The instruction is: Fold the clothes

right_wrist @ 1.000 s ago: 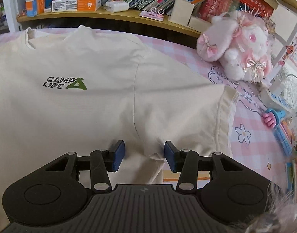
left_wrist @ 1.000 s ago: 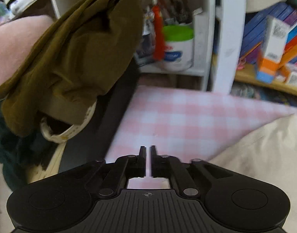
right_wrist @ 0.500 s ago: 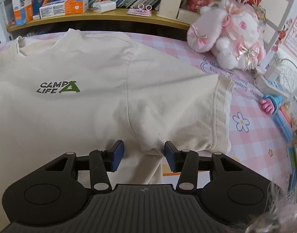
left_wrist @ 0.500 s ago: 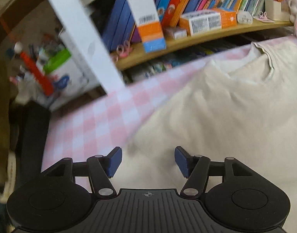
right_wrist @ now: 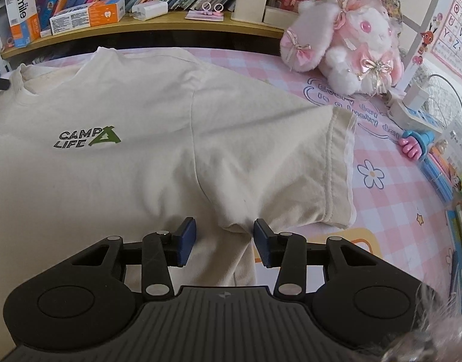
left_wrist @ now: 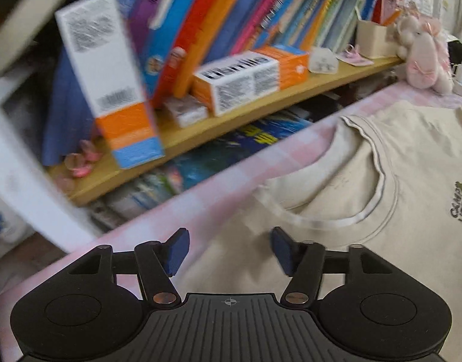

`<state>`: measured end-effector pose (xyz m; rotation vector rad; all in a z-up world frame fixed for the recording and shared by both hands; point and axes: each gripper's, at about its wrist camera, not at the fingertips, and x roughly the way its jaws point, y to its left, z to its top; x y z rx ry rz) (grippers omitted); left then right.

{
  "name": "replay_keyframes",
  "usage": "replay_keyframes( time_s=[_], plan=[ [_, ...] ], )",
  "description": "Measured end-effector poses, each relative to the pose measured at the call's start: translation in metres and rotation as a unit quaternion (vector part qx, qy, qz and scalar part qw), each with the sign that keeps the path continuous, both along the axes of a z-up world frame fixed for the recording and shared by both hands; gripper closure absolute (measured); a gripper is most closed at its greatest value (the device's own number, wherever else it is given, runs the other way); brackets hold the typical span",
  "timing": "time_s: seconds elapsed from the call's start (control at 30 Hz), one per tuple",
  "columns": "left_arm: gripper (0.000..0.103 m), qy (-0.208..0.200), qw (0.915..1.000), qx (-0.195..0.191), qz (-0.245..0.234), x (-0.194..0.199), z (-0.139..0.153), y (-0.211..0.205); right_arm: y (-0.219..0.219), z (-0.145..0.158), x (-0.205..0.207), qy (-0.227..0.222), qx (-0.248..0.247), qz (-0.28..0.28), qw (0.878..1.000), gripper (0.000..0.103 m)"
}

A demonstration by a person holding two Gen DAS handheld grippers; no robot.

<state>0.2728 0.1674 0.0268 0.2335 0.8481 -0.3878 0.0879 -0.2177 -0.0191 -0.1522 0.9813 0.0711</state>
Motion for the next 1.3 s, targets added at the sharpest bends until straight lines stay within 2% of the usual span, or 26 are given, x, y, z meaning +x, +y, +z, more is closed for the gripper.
replay_keyframes(
  time_s=[0.03,0.07,0.13,0.17,0.23,0.4,0.6,0.7,0.8,0.9,1.0,1.07,1.13,1.3],
  plan=[
    [0.082,0.010,0.9998,-0.014,-0.009,0.003,-0.002,-0.001,0.000,0.000,0.000,0.001,0.002,-0.001,1.000,0.065],
    [0.093,0.018,0.9994,-0.026,-0.016,0.006,-0.003,-0.003,-0.001,0.000,0.000,0.001,0.003,-0.002,1.000,0.066],
    [0.098,0.015,0.9995,-0.022,-0.014,0.011,-0.005,-0.008,0.001,0.000,0.002,-0.002,0.003,-0.005,1.000,0.072],
    [0.099,0.014,0.9996,-0.021,-0.011,0.015,-0.005,-0.010,0.002,-0.001,0.004,-0.004,0.003,-0.006,1.000,0.081],
    [0.099,0.012,0.9997,-0.020,-0.003,0.026,-0.006,-0.014,0.004,-0.001,0.007,-0.007,0.003,-0.009,1.000,0.089],
    [0.098,-0.002,0.9999,0.001,0.013,0.053,-0.007,-0.027,0.009,-0.002,0.014,-0.015,0.002,-0.017,1.000,0.090],
    [0.098,-0.015,0.9985,0.043,0.031,0.080,-0.009,-0.047,0.015,-0.004,0.041,-0.017,-0.016,-0.015,1.000,0.090],
    [0.089,-0.023,0.9967,0.057,0.053,0.079,-0.008,-0.052,0.018,-0.005,0.043,-0.017,-0.027,-0.015,0.999,0.090],
    [0.083,-0.009,0.9965,0.043,0.072,0.067,-0.001,-0.045,0.018,-0.004,0.041,-0.016,-0.031,-0.007,0.999,0.089],
    [0.071,-0.028,0.9963,0.016,0.079,0.028,0.018,-0.033,0.012,0.000,0.035,-0.016,-0.019,-0.001,1.000,0.078],
    [0.055,-0.049,0.9926,-0.018,0.110,-0.033,0.037,-0.019,0.006,0.007,0.020,-0.022,-0.001,0.002,1.000,0.071],
    [0.033,-0.060,0.9880,-0.041,0.136,-0.079,0.048,-0.013,0.002,0.014,0.005,-0.026,0.017,0.009,0.999,0.062],
    [0.027,-0.070,0.9823,-0.062,0.162,-0.124,0.058,-0.008,-0.006,0.018,-0.015,-0.027,0.033,0.020,0.999,0.056],
    [0.021,-0.054,0.9693,-0.066,0.231,-0.240,0.054,-0.033,-0.024,0.025,-0.064,-0.029,0.059,0.044,0.997,0.039]
  ],
)
